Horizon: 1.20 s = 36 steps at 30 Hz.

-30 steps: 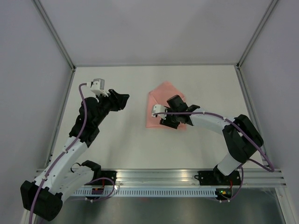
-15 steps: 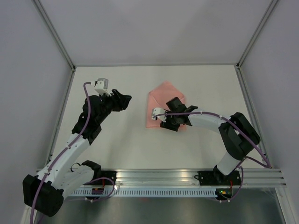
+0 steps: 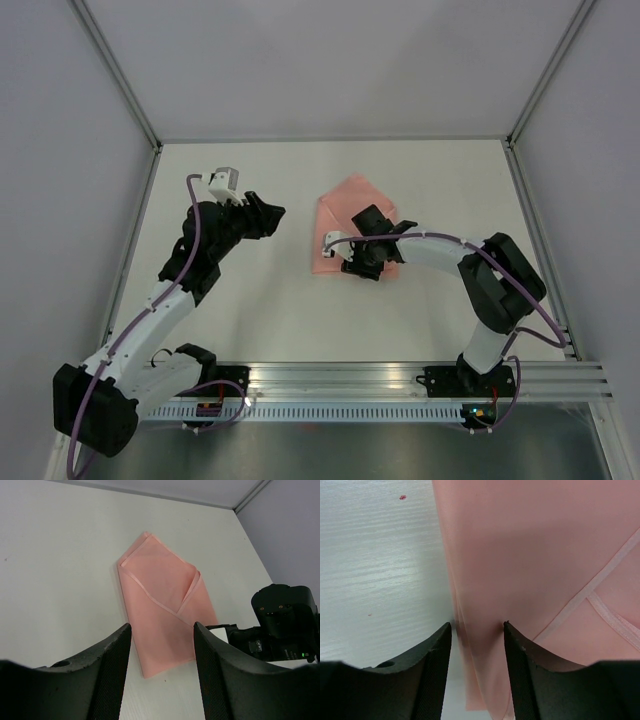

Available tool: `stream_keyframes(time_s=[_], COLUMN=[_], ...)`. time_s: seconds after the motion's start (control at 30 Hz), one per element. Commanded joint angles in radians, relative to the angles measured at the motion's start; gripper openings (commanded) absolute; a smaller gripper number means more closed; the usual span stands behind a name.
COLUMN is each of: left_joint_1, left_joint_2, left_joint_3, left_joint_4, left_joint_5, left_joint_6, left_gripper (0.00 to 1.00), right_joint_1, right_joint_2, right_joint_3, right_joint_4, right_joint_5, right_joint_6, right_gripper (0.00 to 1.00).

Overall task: Fold the napkin, place the utensils inside, and roll it up
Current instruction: Roll the napkin at the center of the board.

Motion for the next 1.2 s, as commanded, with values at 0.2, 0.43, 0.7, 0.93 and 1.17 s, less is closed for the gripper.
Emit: stream_keyframes(time_s=[0.2, 0.43, 0.7, 0.93, 1.17], left_joint_1=[-0.001, -0.003, -0.009, -0.12, -0.243], left_joint_2=[0.02, 0.026, -0.002, -0.058, -0.074], left_joint_3=[-0.006, -0.014, -0.035, -0.089, -0.152], left_joint_4=[0.068, 0.085, 0.108, 0.152, 0.215], left_joint_5=[0.062, 0.074, 0.074, -0.035, -0.113], left_joint_6=[0.055, 0.064, 0.073, 0.139, 0.235], left_gripper=[0.58, 0.56, 0.53, 0.49, 0.44], right_joint_1=[-0.015, -0.018, -0.039, -0.094, -0.141], right_joint_2=[0.057, 0.091, 0.122, 0.171, 0.24], right_joint_3=[0.024, 0.033, 0.053, 0.122, 0.197], right_joint_4=[-0.061, -0.095, -0.158, -0.291, -0.418], right_joint_5=[-0.046, -0.046, -0.106, -0.21, -0.288], right_joint_6=[-0.026, -0.031, -0.046, -0.085, -0.144], right_gripper=[0.45, 0.33, 0.26, 0.18, 0.14])
